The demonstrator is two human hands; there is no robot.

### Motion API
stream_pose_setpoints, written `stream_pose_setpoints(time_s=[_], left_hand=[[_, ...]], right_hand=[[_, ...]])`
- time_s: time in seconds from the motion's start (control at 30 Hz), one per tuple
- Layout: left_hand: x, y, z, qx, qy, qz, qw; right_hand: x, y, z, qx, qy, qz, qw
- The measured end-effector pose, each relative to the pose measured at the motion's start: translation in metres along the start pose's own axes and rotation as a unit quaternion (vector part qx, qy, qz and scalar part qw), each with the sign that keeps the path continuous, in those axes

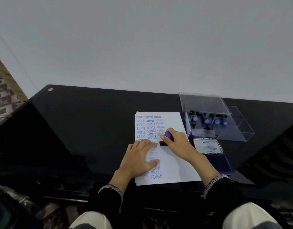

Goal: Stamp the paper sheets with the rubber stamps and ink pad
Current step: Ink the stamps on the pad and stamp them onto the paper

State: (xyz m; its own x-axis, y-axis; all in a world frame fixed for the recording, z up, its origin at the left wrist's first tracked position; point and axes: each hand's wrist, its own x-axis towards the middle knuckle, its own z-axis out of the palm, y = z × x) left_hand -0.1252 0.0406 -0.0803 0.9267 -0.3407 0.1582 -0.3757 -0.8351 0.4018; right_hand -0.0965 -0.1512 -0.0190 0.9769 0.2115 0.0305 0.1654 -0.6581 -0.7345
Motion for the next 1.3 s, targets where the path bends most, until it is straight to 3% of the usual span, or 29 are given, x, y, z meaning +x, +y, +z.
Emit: stream_pose_setpoints(time_s=[0.83,1.3], left_hand=[[-0.002,0.001,0.0,0.007,0.002,0.007,1.0],[-0.004,0.002,0.001,0.007,0.03,0.008,1.0]], right_hand=[[-0.003,0.003,0.009,-0.035,-0.023,0.005,0.999],[-0.009,0.002,0.017,-0.122,0.012,-0.007,0.992]])
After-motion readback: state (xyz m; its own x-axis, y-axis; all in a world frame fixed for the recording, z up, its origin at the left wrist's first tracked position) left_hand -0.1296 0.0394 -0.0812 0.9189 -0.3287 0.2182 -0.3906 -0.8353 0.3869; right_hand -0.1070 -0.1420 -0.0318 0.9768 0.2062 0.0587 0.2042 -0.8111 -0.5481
